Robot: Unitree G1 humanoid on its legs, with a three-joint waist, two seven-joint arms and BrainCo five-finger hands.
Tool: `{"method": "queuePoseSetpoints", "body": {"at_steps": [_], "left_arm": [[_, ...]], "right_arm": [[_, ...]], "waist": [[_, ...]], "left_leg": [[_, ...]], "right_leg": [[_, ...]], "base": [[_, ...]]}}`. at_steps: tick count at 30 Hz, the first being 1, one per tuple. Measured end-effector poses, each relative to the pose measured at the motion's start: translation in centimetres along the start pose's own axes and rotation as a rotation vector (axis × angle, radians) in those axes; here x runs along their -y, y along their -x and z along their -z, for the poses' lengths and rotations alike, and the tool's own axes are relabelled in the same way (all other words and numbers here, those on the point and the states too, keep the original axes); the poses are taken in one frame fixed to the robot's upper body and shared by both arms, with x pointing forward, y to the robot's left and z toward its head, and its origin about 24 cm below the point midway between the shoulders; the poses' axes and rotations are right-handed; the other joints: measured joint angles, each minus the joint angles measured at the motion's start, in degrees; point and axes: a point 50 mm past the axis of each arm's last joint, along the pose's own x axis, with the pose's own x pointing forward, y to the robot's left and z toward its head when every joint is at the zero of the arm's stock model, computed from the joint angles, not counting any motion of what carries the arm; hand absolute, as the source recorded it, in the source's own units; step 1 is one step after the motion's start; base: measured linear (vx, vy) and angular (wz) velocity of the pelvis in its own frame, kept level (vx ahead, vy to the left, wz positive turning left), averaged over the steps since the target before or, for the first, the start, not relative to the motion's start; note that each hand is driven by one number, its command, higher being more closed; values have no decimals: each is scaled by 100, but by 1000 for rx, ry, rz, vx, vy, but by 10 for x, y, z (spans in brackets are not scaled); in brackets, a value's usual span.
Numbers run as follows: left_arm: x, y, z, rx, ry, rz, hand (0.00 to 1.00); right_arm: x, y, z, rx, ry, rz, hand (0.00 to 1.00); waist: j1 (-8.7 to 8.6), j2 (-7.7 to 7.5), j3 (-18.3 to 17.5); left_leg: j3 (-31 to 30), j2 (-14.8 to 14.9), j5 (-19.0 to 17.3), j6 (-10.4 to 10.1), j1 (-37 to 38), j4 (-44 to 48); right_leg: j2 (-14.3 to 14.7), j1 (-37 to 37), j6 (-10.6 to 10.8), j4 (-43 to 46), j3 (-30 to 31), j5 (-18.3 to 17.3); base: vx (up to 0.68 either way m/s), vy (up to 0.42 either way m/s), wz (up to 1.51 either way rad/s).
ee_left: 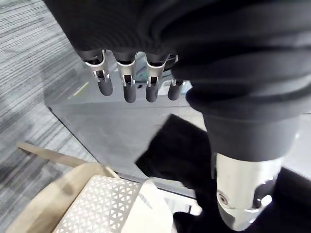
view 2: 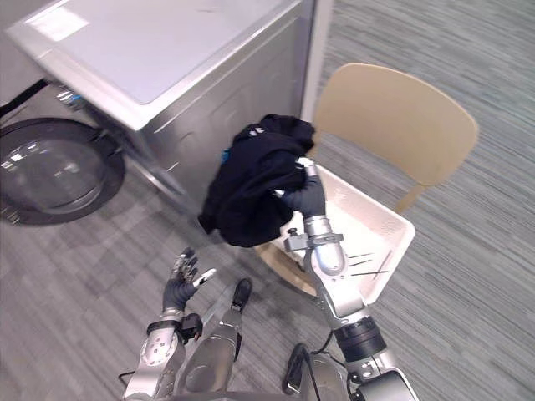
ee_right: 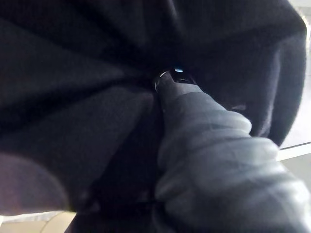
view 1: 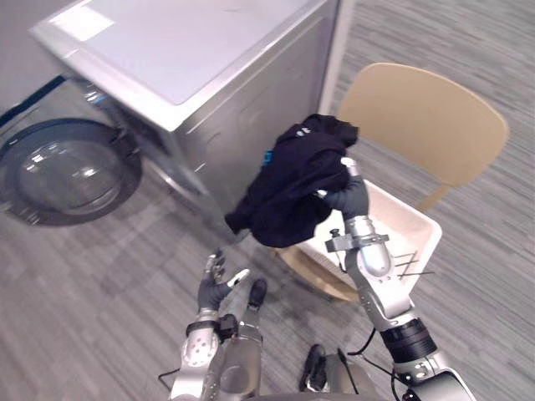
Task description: Pick up the laundry basket with both hands and put the clothes into the washing machine.
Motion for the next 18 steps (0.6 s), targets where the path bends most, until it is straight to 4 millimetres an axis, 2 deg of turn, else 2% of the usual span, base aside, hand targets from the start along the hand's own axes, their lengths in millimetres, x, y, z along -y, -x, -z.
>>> {"method": "queuePoseSetpoints", "body": {"at_steps": [1, 2, 3, 4, 5, 6, 7, 11, 12, 14, 18], "left_arm": [[-3, -1, -10, 50, -9, 1, 0], [-6, -3, -19, 99, -21, -1, 0], [-6, -5, -24, 127, -27, -2, 0], [-5, -8, -34, 180, -53, 7, 0], [-4, -10, -37, 201, -67, 17, 0], [-1, -16, -46, 241, -111, 41, 0], [1, -21, -54, 280, -162, 63, 0], [3, -23, -61, 314, -222, 98, 0], [11, -24, -67, 349, -248, 143, 0], [18, -27, -71, 372, -272, 177, 0], [48, -31, -81, 438, -319, 298, 0]], "right_arm": [[1, 2, 2, -10, 16, -2, 100], [1, 3, 3, -14, 25, -7, 100], [1, 4, 3, -15, 32, -9, 100], [2, 3, 2, -11, 45, -11, 100], [2, 3, 2, -11, 44, -9, 100], [3, 3, 3, -11, 40, -4, 100], [2, 3, 4, -15, 33, -7, 100], [-11, 7, 22, -96, -29, -66, 100], [-19, 10, 30, -138, -65, -119, 100], [-27, 10, 33, -154, -84, -150, 100], [-52, 10, 43, -225, -147, -273, 100]], "waist": [[-31, 70, -44], [-62, 131, -86], [-103, 188, -125], [-168, 325, -231], [-169, 338, -287], [-174, 267, -351], [-149, 204, -389], [-154, 90, -514], [-147, 53, -686], [-148, 50, -691], [-162, 39, -725]], "left_leg": [[296, 45, -204, 158, 149, 899], [412, 140, -652, 117, 431, 1077], [438, 206, -787, 73, 608, 956], [427, 243, -839, -16, 969, 224], [421, 248, -805, -78, 1057, -52], [387, 176, -590, -180, 1122, -445], [363, 109, -454, -139, 1181, -660], [345, -77, -294, -32, 1630, -1042], [367, -100, -195, -23, 1669, -1212], [382, -95, -160, -20, 1700, -1261], [494, -28, -28, -64, 1815, -1446]], "right_leg": [[-109, 65, 71, -95, -44, 99], [-134, 135, 129, -170, -80, 165], [-125, 192, 166, -237, -145, 211], [-53, 254, 259, -432, -243, 342], [-39, 250, 296, -515, -273, 399], [-64, 253, 336, -675, -317, 530], [-64, 339, 392, -919, -352, 699], [-116, 777, 544, -1309, -332, 872], [-108, 786, 544, -1439, -261, 971], [-70, 827, 555, -1553, -187, 1042], [52, 887, 509, -1809, -19, 1250]], "base": [[-107, 97, 32], [-95, 124, 32], [-64, 163, 37], [-40, 145, 34], [-38, 185, 39], [-22, 205, 25], [-5, 193, 26], [25, 112, 10], [22, 50, -2], [9, 29, -7], [-31, -15, -20]]}}
